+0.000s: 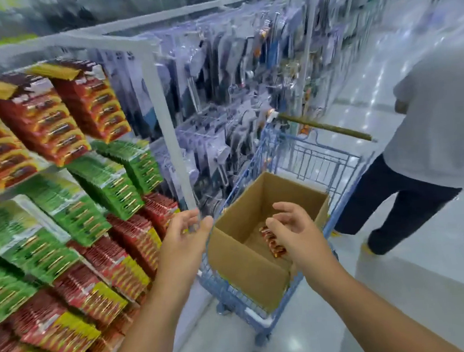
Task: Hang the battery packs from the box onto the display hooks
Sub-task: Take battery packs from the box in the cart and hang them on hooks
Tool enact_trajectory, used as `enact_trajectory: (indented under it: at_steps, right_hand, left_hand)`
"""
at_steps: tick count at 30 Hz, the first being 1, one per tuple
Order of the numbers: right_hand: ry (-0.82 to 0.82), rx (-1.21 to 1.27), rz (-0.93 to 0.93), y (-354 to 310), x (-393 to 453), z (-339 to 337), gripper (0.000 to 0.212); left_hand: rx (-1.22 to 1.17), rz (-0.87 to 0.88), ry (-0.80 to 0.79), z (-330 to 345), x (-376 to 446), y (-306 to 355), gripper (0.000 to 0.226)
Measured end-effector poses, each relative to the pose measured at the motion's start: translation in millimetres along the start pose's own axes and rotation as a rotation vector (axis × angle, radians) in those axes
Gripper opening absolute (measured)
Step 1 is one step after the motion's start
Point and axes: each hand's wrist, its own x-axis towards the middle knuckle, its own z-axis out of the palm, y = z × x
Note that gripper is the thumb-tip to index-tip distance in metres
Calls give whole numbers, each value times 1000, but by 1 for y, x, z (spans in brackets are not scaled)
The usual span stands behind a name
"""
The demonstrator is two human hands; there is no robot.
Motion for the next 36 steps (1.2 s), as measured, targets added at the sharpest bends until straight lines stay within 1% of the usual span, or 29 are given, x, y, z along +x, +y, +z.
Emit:
enact_trajectory:
  at_steps: [4,8,10,12,15,17,21,26,29,32,34,36]
  right_hand:
    - [37,-101,23,12,79,-36,24]
    - [71,-213,87,21,147,-68,23]
    - [55,-262,114,23,176,-80,23]
    - [23,-319,139,28,206,-87,24]
    - [-41,-397,179,44,250,-94,23]
    - [-105,-457,209,60,281,-96,24]
    - [-255,-595,235,102,351,-93,29]
    - [-571,-825,205,167,438,-90,34]
    - [-729,-968,196,211,481,-91,39]
    - [-883,-1121,192,250,510,-87,42]
    - [-979,-1263,128,274,522,-84,44]
    - [-1056,-1381,53,298,528,-80,40]
  left_hand:
    - [-43,-40,-24,70,75,-24,12]
    - [-55,-119,-37,126,139,-50,18]
    - [-20,-138,-43,145,161,-59,26]
    - [-3,-172,-39,160,180,-66,28]
    - [-28,-262,18,182,202,-84,30]
    - [-26,-310,63,199,214,-100,34]
    - [1,-397,169,238,240,-133,26]
    - [22,-533,297,296,273,-186,24]
    - [35,-622,371,329,287,-228,24]
    - [78,-734,401,360,298,-277,25]
    - [129,-807,388,379,303,-310,29]
    - [151,-851,382,394,312,-343,27]
